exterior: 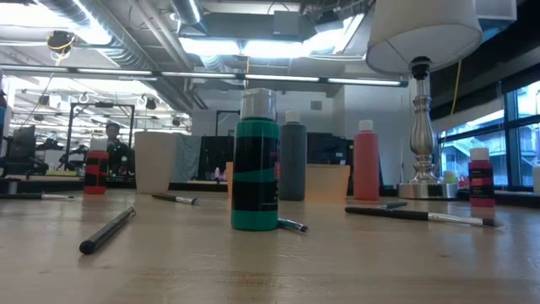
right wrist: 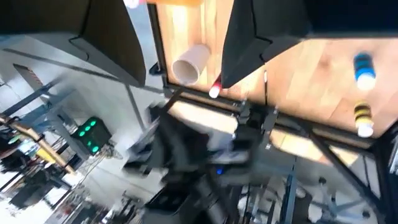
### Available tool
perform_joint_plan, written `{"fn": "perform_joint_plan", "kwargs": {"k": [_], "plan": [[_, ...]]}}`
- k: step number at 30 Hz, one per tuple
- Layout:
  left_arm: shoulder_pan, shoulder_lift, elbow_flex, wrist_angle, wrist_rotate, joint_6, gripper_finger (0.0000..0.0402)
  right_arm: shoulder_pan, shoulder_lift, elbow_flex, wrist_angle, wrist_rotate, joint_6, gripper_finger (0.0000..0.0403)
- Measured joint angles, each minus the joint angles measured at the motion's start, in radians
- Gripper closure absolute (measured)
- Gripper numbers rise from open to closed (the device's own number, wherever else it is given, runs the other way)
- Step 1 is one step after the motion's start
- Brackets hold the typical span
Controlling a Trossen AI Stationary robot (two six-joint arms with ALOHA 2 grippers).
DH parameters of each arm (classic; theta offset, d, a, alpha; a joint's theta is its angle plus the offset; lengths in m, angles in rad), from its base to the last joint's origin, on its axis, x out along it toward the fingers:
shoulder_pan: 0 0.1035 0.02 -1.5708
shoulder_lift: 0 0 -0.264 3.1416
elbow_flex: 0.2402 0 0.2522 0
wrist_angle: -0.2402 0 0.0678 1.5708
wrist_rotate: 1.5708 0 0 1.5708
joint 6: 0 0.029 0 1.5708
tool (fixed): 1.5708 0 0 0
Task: Pick & Place Paint Supplies
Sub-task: Put the silver paint brush into the white cup
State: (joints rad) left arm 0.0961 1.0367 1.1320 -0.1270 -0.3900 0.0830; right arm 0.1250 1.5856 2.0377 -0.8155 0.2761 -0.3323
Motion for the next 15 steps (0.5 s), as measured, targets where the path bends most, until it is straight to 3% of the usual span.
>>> {"fn": "perform_joint_plan", "kwargs": {"k": [4,7,11,15], "plan": [[0.006,-0.037,0.0,-0.07,-0.171,-0.001,0.038,0.008,0.0,0.0,-0.053,-0.103,-0.002,0.0203],[0.012,-0.044,0.0,-0.153,-0.25,-0.03,0.038,0.008,0.003,0.0,-0.073,-0.123,-0.006,0.0211],[0.044,-0.054,-0.007,-0.268,-0.276,-0.115,0.038,0.006,0.005,-0.001,-0.095,-0.123,-0.008,0.0215],[0.089,-0.086,-0.107,-0.242,-0.262,-0.182,0.038,-0.006,0.005,-0.001,-0.117,-0.14,-0.007,0.0215]]}}
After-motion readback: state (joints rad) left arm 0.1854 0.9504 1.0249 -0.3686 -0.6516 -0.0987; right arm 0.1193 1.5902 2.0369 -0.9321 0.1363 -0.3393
